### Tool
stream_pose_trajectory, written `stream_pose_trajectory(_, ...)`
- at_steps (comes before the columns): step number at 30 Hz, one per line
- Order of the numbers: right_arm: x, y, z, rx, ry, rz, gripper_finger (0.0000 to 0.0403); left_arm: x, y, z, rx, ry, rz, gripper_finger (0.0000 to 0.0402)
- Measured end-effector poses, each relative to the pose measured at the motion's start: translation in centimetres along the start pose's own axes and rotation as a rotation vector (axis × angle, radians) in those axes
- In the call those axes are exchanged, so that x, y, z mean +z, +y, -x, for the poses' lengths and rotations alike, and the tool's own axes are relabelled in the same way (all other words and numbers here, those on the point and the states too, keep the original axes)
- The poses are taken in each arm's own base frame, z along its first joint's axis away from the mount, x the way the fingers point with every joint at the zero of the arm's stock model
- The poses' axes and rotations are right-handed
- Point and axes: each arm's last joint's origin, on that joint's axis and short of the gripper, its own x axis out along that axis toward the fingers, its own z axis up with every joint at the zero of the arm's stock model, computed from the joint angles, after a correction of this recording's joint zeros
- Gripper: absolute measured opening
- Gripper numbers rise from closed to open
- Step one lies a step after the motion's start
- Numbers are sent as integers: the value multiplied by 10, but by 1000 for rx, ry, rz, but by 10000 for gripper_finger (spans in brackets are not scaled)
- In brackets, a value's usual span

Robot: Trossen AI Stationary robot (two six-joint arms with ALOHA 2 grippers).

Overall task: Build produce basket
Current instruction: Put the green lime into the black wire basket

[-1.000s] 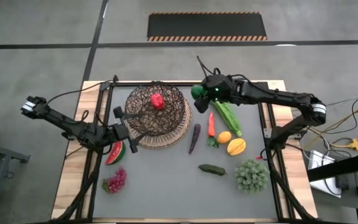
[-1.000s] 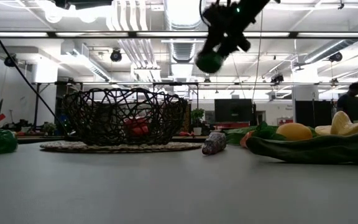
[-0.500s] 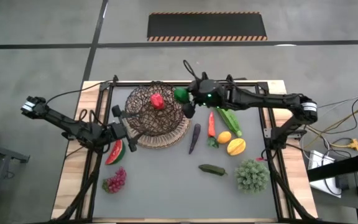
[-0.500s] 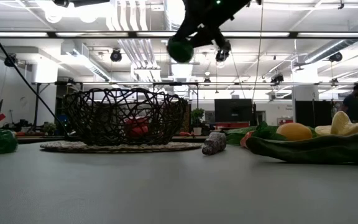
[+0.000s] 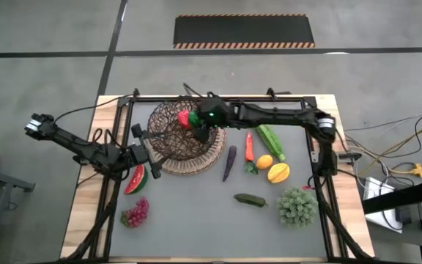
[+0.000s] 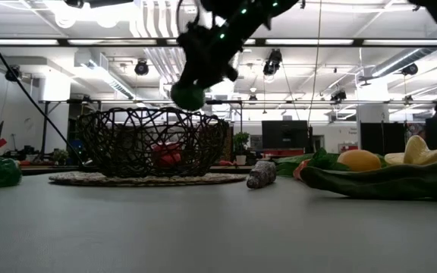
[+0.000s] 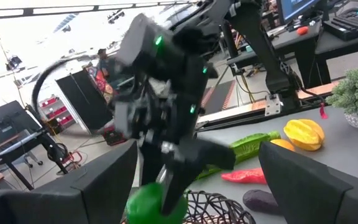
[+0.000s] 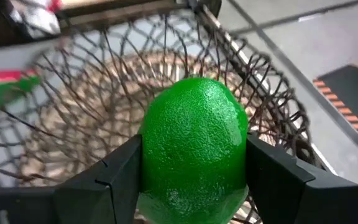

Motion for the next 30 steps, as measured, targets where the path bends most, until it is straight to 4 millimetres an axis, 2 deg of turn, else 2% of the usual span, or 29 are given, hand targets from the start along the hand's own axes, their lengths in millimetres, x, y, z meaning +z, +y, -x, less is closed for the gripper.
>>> stream_pose_trajectory(9, -3, -9, -45, -58, 203, 91, 226, -2, -1, 0, -1, 3, -4, 317)
stream_pose_trajectory(16, -6, -12, -69, -77, 285, 183, 226, -2, 0, 0, -1, 3, -4, 317)
stream_pose_trajectory(23, -12, -14, -83, -76, 316, 209, 230, -3, -1, 1, -2, 3, -5, 317)
stream_pose_trajectory(30, -15, -14, -84, -78, 333, 205, 266, -3, 0, 1, -1, 2, -4, 317)
